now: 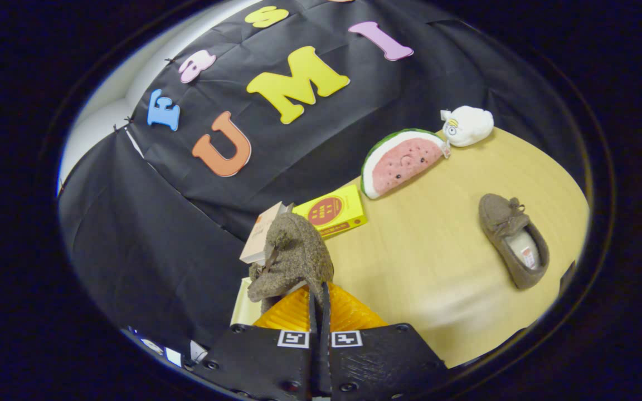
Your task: Open the storage box then place both shoes into the box .Put the left shoe in first, then the right shoe, with the right side of both shoes facing outward in a uniform manner.
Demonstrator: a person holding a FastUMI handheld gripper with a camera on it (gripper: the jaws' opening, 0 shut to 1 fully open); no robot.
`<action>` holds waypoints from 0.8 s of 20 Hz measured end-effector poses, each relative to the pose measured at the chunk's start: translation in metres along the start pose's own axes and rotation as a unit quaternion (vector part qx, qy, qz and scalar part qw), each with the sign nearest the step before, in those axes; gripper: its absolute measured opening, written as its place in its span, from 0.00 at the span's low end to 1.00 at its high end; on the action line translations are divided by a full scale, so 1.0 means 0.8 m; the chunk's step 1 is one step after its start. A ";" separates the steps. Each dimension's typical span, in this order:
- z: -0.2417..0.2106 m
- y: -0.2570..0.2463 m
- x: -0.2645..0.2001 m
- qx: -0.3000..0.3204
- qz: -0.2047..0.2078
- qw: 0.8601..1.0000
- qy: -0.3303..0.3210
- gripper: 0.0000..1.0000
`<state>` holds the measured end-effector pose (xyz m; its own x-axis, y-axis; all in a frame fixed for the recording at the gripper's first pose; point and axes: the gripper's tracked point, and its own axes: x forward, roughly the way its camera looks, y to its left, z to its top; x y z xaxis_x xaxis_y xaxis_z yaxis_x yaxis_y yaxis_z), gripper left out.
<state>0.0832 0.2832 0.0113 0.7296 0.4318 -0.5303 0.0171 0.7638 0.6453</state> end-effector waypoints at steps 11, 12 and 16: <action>-0.148 0.113 0.114 0.031 -0.008 0.997 0.072 0.00; -0.158 0.112 0.122 0.051 -0.005 0.996 0.077 0.00; -0.184 0.108 0.149 0.079 -0.017 0.992 0.094 0.00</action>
<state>0.0709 0.4712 -0.0772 0.5873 0.4994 -0.6369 0.1570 0.7017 0.6949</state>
